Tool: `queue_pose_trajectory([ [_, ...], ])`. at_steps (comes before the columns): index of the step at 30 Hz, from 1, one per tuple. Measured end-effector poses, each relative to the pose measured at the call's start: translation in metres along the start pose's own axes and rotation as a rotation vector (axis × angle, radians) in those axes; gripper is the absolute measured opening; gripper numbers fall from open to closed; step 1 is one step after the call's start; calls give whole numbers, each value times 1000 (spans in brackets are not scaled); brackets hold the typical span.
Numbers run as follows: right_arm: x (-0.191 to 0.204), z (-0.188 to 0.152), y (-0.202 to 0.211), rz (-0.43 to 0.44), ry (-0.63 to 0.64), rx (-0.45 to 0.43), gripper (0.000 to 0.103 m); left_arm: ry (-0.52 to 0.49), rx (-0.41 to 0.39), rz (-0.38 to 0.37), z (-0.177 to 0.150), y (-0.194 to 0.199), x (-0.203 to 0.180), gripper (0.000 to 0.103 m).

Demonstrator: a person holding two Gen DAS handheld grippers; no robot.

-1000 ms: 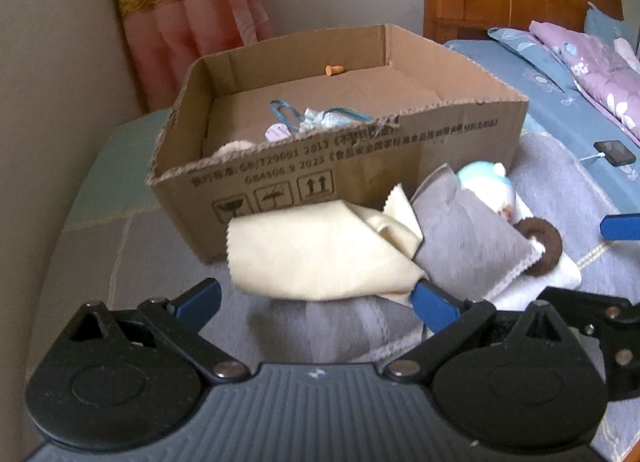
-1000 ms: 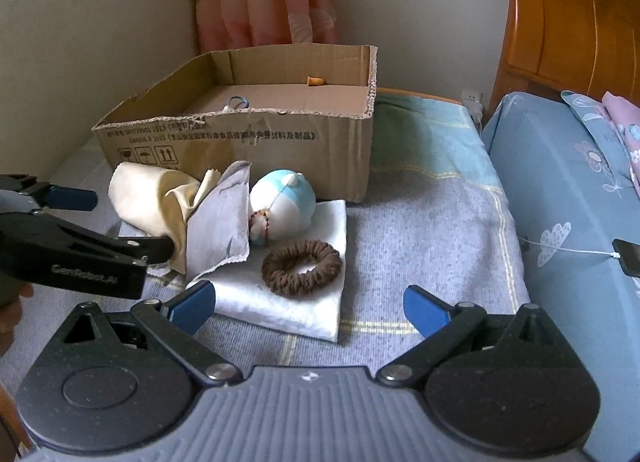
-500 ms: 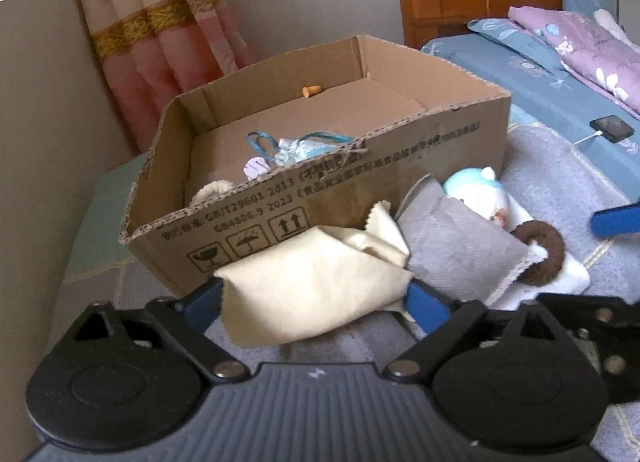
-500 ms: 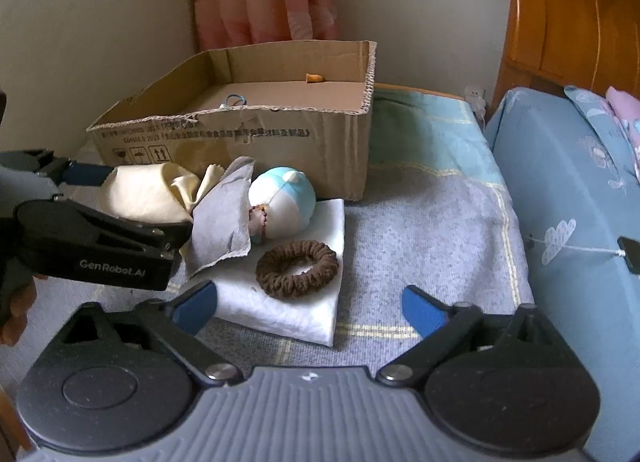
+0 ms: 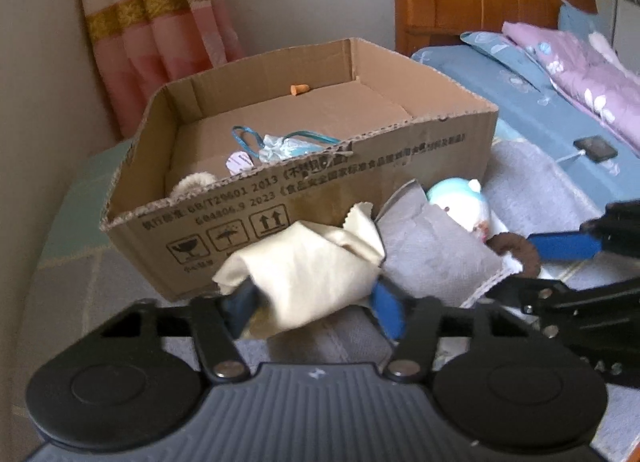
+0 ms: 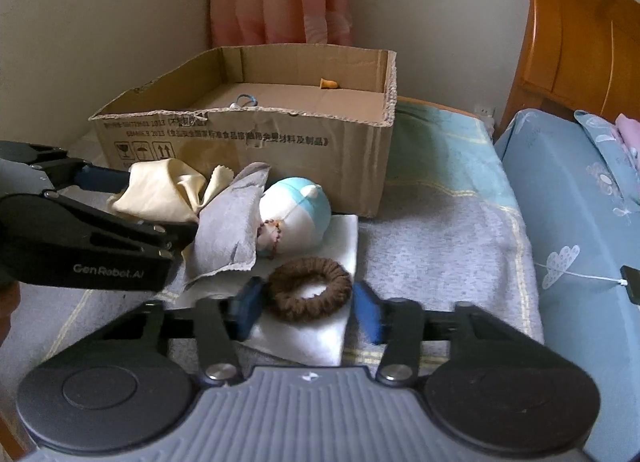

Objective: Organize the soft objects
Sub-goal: 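Move the left tool to the yellow cloth while the right tool grasps the brown hair tie, then grasp and lift the yellow cloth with the left tool while the right holds the hair tie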

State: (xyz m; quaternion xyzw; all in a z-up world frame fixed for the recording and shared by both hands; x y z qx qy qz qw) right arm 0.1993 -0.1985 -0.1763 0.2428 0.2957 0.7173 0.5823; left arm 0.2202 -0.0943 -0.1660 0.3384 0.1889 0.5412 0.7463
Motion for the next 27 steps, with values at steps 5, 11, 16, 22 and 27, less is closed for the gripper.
queue_pose_trajectory([
  [5, 3, -1, 5, -11, 9, -18, 41, 26, -8, -23, 2, 9, 4, 34],
  [11, 4, 1, 20, -4, -2, -42, 41, 22, -28, -26, -1, 33, 7, 25],
  [16, 9, -2, 34, 2, 4, -48, 41, 30, -32, -35, -8, 56, 10, 24],
  [22, 18, -15, 47, 18, 19, -34, 41, 24, -35, -16, -23, 77, 11, 24],
  [27, 25, -28, 46, 26, 37, -1, 41, 45, -20, 13, -35, 72, 12, 64],
])
Point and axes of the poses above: each gripper's, at about its wrist camera, not at the fingertips, and y roughly against the way its jaws point, x to its left, z to its top, the point moved 10 cm from there along -y, roughly the way its jaws point, and after that the axes turned 1 degree about -y, right-handed, at the moved point
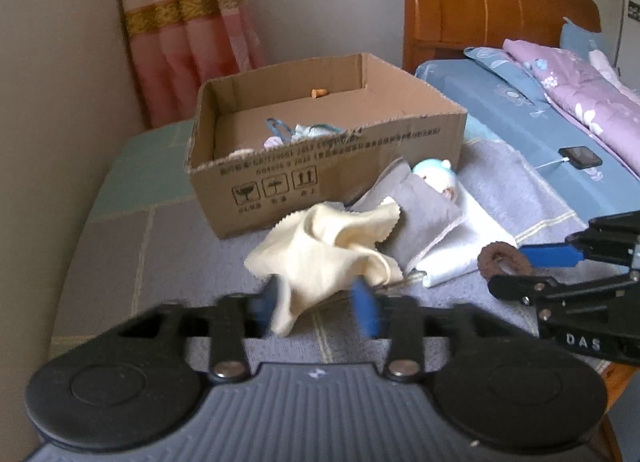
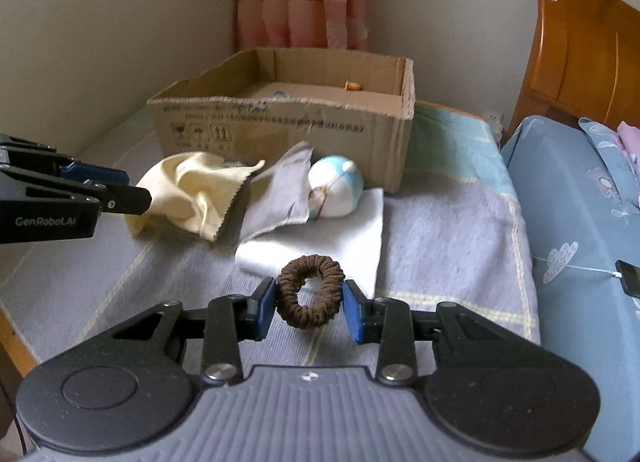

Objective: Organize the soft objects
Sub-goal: 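Grasp and lift the yellow cloth with the left tool while the right holds the hair tie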

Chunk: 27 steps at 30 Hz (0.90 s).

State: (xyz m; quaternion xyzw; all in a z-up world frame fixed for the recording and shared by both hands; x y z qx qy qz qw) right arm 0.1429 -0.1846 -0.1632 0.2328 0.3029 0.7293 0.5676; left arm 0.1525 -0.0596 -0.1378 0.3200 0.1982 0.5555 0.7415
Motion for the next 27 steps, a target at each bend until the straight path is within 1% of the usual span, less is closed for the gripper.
queue_pose_trajectory([
  [1, 1, -3, -1, 1, 5, 9, 41, 4, -9, 8, 0, -1, 0, 80],
  [2, 2, -5, 0, -1, 8, 12, 42, 9, -21, 15, 0, -1, 0, 84],
  [3, 2, -7, -1, 0, 11, 17, 42, 14, -36, 19, 1, -1, 0, 85],
  [6, 3, -11, -1, 4, 17, 24, 44, 45, -45, -2, 3, -7, 1, 90],
  [8, 3, -14, -4, 10, 16, 35, 44, 76, -37, -21, 4, -15, 2, 91],
  [10, 3, -16, -7, 11, 15, 44, 44, 108, -31, -24, 6, -23, 5, 91],
  [12, 4, -16, -9, 13, 15, 46, 46, 146, -41, -36, 9, -30, 7, 91],
  [18, 4, -13, -12, 23, 12, 49, 48, 234, -6, -59, 10, -54, 12, 90],
  [20, 3, -13, -12, 24, 13, 49, 48, 250, -6, -70, 11, -56, 12, 83],
  [21, 4, -13, -12, 25, 14, 50, 48, 258, -11, -72, 11, -56, 13, 75],
  [22, 4, -13, -12, 25, 16, 50, 48, 260, -10, -73, 12, -56, 14, 64],
  [23, 4, -13, -12, 24, 19, 50, 49, 261, -8, -78, 12, -56, 14, 59],
  [25, 4, -13, -12, 24, 24, 50, 49, 266, -8, -84, 10, -56, 14, 45],
  [27, 5, -13, -12, 23, 26, 50, 49, 271, -16, -98, 11, -54, 12, 38],
])
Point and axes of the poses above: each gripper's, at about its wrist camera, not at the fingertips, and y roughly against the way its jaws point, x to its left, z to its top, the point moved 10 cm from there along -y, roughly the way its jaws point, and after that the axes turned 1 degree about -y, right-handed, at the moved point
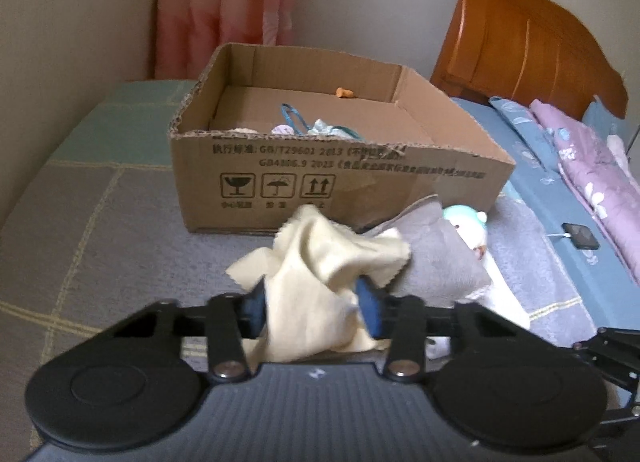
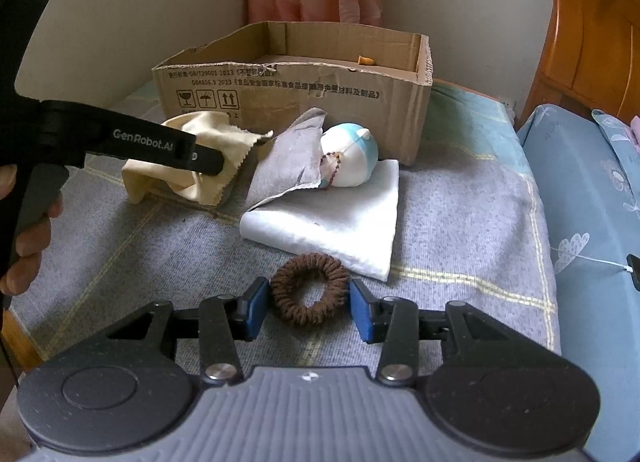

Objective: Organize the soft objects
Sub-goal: 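Grasp and lift the yellow cloth with the left tool while the right holds the hair tie, then carry the cloth and hair tie into the box and open both tools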

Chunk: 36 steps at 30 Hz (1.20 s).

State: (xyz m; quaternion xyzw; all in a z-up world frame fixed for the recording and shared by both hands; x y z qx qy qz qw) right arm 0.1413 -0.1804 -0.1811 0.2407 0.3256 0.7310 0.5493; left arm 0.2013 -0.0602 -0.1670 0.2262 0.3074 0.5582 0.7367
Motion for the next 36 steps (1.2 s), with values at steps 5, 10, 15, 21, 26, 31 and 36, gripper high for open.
queue_pose_trajectory([
  [5, 0, 0, 0, -2, -1, 1, 49, -3, -27, 6, 5, 7, 0, 23],
  [10, 0, 0, 0, -6, 13, 4, 49, -20, -46, 6, 11, 16, 5, 14],
  [15, 0, 1, 0, -21, 29, 2, 57, -75, -53, 10, 15, 24, 4, 12],
  [21, -3, 1, -2, -13, 15, 1, 64, -120, -47, 0, 16, 29, 0, 12],
  [26, 0, 0, -3, -3, 21, -3, 63, -135, -45, -9, 18, 32, -2, 12],
  [31, 1, 4, 1, -3, 34, -3, 45, -177, -31, -28, 20, 40, -8, 12],
  [36, -1, 15, 18, 7, 55, -37, 43, -211, -33, -54, 30, 53, -15, 12],
])
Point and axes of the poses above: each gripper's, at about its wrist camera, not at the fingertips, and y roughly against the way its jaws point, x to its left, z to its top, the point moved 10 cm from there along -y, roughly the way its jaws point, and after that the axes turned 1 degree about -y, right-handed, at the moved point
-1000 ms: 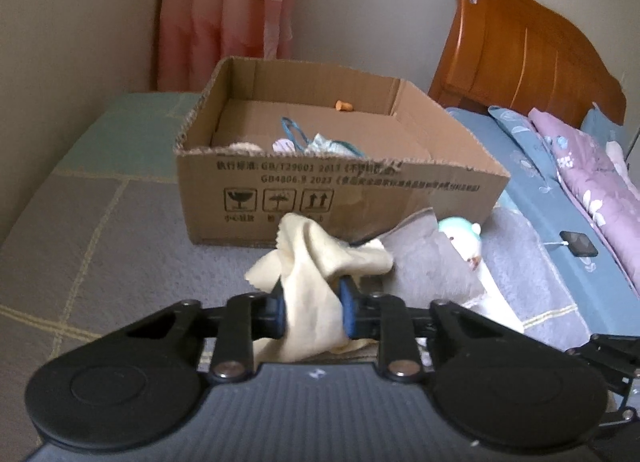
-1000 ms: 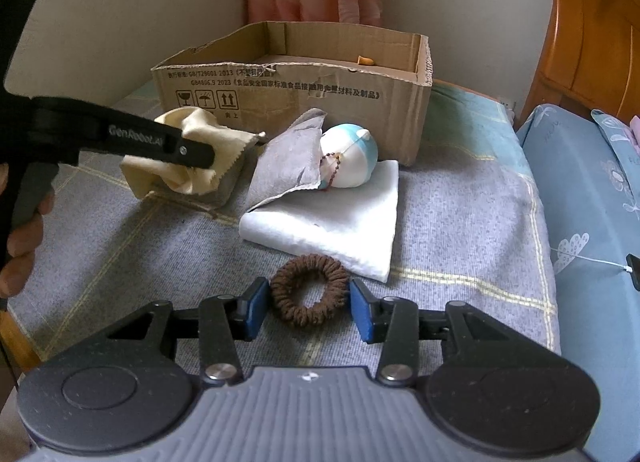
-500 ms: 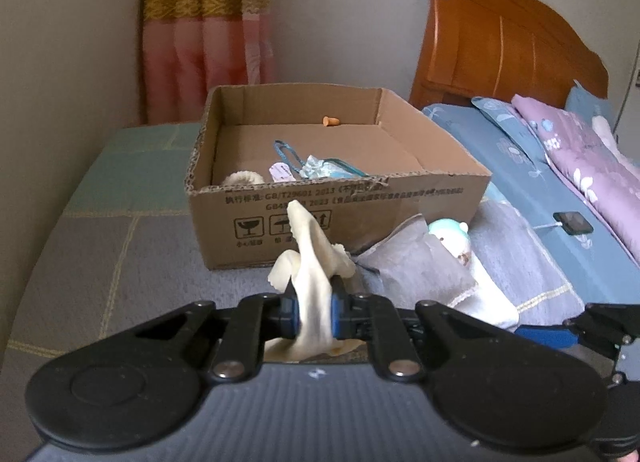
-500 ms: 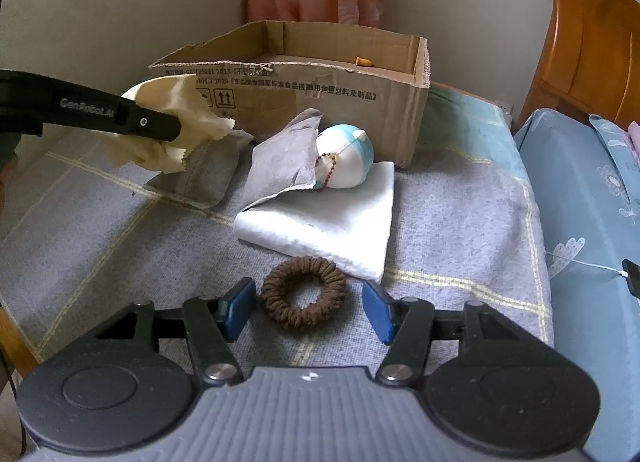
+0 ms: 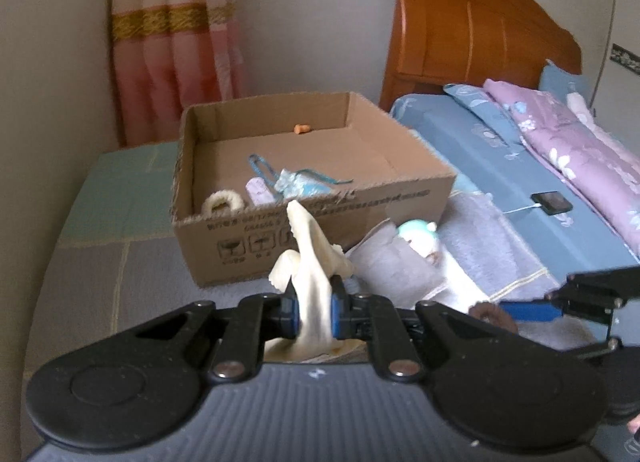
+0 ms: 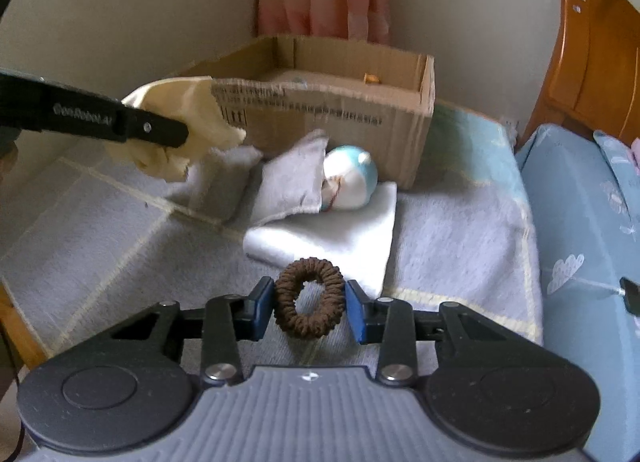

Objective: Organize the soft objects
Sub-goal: 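Carry the cloth and hair tie into the box and open both tools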

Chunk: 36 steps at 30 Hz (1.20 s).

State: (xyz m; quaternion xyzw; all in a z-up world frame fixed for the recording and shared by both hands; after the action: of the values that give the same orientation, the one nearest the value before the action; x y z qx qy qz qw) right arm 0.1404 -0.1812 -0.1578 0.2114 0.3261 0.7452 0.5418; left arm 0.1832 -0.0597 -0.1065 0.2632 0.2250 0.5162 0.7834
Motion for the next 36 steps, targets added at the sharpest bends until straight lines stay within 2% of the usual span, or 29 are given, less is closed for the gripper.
queue_pose_trajectory([
  [3, -3, 16, 13, -6, 24, -45, 43, -23, -25, -12, 15, 9, -3, 12],
  [9, -12, 71, 32, -26, 90, -165, 43, -75, -64, -25, 51, 14, -4, 12],
  [12, -17, 104, 30, -33, 104, -226, 43, -106, -77, -21, 71, 9, -2, 12],
  [16, -28, 141, 11, -35, 77, -255, 44, -147, -93, 10, 103, -6, 5, 12],
  [17, -32, 147, 5, -39, 72, -251, 50, -147, -91, 10, 111, -13, 6, 12],
  [20, -40, 154, -12, -58, 44, -212, 78, -159, -69, -3, 129, -32, 6, 12],
  [21, -40, 152, -11, -48, 31, -212, 84, -162, -60, -2, 135, -41, 6, 12],
  [24, -36, 139, -1, -14, 27, -232, 97, -189, -46, 12, 148, -64, 1, 12],
  [28, -34, 119, 8, -24, 49, -206, 98, -210, -30, 26, 161, -92, -8, 13],
  [29, -33, 116, 9, -28, 52, -201, 98, -216, -34, 36, 164, -97, -9, 16],
  [31, -33, 115, 12, -31, 55, -195, 98, -231, -32, 43, 167, -105, -13, 47],
  [32, -33, 115, 13, -31, 54, -198, 98, -227, -30, 37, 168, -107, -14, 53],
  [33, -33, 115, 15, -29, 51, -201, 98, -219, -36, 37, 169, -106, -14, 58],
  [36, -33, 113, 21, -24, 37, -210, 98, -200, -60, 46, 170, -97, -13, 57],
])
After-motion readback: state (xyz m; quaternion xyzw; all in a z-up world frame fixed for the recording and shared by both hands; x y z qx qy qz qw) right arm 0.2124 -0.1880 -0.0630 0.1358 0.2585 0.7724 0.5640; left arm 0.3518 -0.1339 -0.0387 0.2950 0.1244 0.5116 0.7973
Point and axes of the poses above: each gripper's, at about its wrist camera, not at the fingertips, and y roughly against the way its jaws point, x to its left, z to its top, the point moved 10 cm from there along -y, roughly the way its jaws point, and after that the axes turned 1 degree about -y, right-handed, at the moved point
